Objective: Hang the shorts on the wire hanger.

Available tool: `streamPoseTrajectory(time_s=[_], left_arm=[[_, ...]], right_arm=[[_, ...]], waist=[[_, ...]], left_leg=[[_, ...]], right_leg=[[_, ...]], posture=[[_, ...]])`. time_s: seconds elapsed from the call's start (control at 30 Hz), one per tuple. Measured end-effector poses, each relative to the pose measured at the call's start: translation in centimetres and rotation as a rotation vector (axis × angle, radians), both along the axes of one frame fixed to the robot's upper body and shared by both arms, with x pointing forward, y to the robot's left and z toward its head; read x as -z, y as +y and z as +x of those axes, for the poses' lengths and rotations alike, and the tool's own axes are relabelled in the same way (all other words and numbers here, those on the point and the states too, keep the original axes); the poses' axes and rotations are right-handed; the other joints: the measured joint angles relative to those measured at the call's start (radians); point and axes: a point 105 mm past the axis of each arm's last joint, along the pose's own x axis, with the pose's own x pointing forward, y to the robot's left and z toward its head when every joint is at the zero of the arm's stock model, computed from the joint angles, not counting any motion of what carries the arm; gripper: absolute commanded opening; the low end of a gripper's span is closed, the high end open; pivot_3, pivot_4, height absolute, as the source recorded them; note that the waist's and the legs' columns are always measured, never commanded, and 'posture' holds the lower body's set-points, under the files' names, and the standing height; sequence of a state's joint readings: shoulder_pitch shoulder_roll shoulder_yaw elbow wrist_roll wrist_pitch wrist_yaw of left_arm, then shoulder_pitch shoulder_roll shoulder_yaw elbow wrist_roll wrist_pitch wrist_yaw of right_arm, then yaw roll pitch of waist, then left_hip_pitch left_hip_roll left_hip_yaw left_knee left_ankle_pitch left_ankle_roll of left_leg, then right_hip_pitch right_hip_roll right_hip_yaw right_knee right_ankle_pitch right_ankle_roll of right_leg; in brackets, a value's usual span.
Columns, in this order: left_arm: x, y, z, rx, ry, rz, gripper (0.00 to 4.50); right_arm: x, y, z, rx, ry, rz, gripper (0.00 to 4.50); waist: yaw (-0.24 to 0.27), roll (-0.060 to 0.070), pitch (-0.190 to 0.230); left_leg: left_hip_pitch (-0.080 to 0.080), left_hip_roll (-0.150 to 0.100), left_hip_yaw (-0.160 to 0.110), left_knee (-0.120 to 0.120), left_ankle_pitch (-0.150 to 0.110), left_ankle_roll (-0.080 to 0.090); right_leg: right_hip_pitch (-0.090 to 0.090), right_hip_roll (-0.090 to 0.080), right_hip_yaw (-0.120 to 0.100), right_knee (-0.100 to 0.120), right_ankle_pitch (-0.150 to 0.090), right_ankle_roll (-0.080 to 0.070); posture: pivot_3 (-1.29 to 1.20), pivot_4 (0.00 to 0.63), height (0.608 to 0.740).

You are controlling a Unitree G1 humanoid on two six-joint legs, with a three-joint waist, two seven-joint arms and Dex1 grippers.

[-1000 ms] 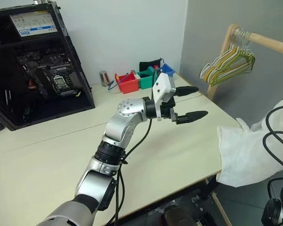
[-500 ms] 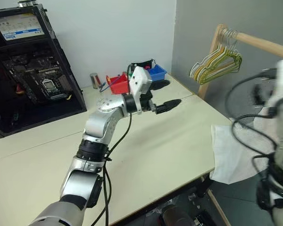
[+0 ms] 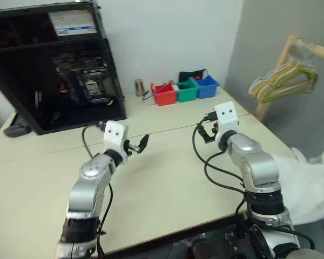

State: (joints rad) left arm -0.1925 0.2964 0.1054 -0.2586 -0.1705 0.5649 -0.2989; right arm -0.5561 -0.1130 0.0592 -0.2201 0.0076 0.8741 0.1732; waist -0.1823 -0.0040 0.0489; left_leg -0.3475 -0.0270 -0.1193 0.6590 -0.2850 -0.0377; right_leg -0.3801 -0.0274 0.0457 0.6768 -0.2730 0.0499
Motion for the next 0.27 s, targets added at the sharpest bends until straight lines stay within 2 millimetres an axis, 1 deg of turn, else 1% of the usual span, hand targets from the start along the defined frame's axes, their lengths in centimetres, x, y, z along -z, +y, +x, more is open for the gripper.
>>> streamPoseTrajectory(time_s=[0.07, 0.13, 0.2, 0.27], left_arm=[[0.7, 1.1, -1.1, -0.101, 0.01, -0.029, 4.5], [1.7, 1.6, -2.0, -0.169, 0.04, -0.053, 4.5], [2.6, 2.2, -2.4, -0.235, 0.068, -0.081, 4.5], [2.6, 2.4, -2.4, -0.263, 0.067, -0.093, 4.5]], right_arm=[[0.5, 1.2, 0.0, -0.035, -0.02, 0.01, 4.47], [2.1, 1.9, 0.1, -0.048, 0.008, 0.011, 4.47], [3.8, 2.3, 0.0, -0.055, 0.044, 0.012, 4.47], [5.3, 2.2, 0.0, -0.043, 0.079, -0.006, 4.47]], waist=[[0.039, -0.002, -0.001], [0.078, -0.003, -0.001], [0.111, -0.003, -0.001], [0.14, -0.003, 0.0]], left_leg=[[0.001, 0.0, -0.002, 0.0, 0.0, 0.0], [0.001, -0.001, -0.003, 0.001, 0.0, 0.0], [0.001, -0.001, -0.004, 0.001, 0.0, -0.001], [0.001, -0.001, -0.004, 0.001, 0.001, -0.001]], right_leg=[[0.001, 0.001, -0.001, -0.001, 0.001, -0.001], [0.002, 0.001, -0.002, -0.001, 0.001, -0.001], [0.003, 0.002, -0.003, -0.001, 0.002, -0.002], [0.003, 0.004, -0.002, 0.0, 0.003, -0.003]], posture=[[0.01, 0.007, 0.74], [0.03, 0.006, 0.74], [0.05, 0.006, 0.74], [0.05, 0.005, 0.74]])
